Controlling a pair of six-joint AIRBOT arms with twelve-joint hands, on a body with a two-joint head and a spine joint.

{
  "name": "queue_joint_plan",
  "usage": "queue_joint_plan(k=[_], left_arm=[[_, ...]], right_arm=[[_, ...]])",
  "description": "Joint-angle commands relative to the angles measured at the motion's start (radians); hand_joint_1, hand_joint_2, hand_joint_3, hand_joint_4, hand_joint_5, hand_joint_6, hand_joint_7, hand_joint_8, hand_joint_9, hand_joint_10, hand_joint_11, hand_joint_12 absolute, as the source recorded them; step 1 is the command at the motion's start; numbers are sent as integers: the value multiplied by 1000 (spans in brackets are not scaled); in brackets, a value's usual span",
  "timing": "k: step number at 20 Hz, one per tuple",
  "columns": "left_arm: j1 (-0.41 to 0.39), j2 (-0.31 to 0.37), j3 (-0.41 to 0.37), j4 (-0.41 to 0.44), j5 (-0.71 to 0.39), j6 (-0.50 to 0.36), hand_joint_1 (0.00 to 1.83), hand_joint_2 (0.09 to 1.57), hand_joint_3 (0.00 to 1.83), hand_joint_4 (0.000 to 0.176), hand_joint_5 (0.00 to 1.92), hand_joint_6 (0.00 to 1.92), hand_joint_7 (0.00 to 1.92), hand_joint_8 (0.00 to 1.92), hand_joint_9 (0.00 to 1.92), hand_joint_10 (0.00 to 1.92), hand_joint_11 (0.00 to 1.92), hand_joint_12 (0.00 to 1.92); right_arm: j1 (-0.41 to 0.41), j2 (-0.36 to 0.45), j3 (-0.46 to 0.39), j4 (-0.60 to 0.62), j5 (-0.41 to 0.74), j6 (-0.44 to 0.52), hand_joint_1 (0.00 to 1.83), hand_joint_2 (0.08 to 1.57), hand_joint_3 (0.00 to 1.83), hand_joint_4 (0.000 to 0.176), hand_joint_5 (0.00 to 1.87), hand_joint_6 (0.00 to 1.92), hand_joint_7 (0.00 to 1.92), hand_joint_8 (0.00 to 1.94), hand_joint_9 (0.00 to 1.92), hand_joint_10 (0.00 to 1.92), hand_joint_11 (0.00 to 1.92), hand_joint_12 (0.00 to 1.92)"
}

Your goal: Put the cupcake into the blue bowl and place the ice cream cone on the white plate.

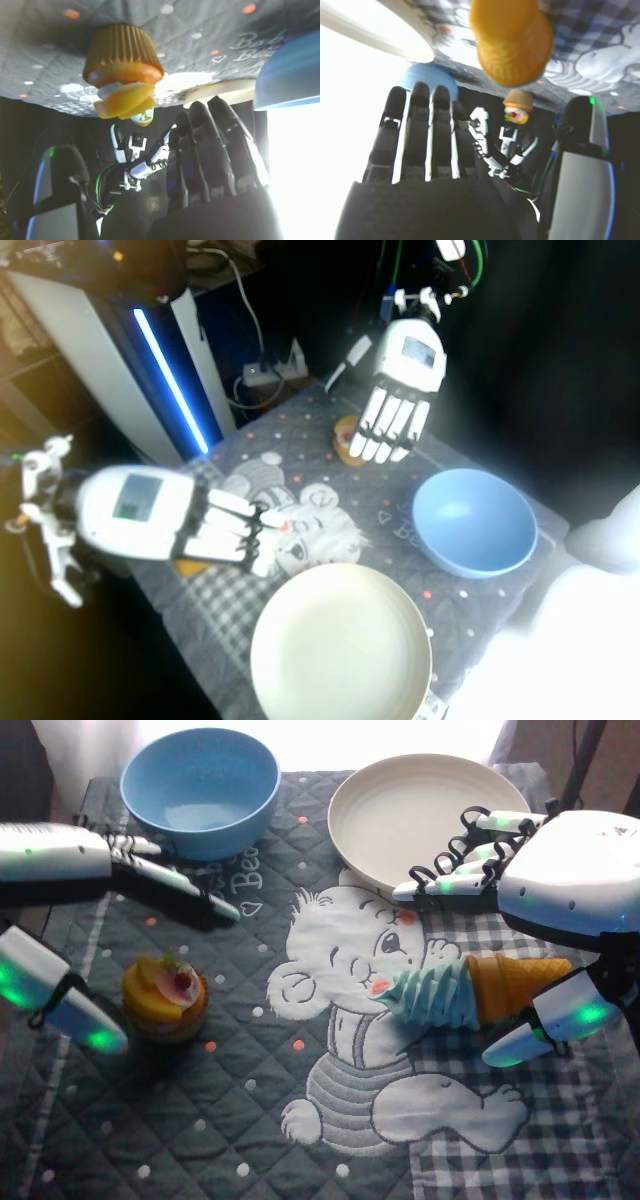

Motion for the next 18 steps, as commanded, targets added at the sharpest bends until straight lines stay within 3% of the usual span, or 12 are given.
queue_joint_plan(k=[1,8,12,16,18], left_arm=[[-15,-7,-3,-35,-47,-17,797,797,0,0,428,2,585,4,594,12,145,1035],[21,-23,-3,-18,-40,-34,869,769,0,0,498,0,610,0,633,3,218,960],[34,-36,-2,7,-38,-57,846,782,3,0,451,0,586,1,617,2,206,989],[42,-52,3,37,-35,-84,848,777,0,0,445,1,544,1,585,1,116,1106],[47,-55,3,37,-35,-84,868,772,0,0,449,1,557,2,602,5,159,1091]], right_arm=[[8,-4,0,21,89,7,710,746,0,0,298,2,498,5,445,9,75,824],[-12,-26,4,32,83,22,630,736,1,0,367,13,566,11,554,25,280,815],[-27,-35,6,38,73,22,667,741,0,0,372,0,569,1,583,12,248,859],[-34,-38,8,38,62,27,678,767,2,0,403,0,594,0,623,1,314,755],[-34,-38,11,38,59,27,692,770,3,0,402,0,608,5,634,5,313,745]])
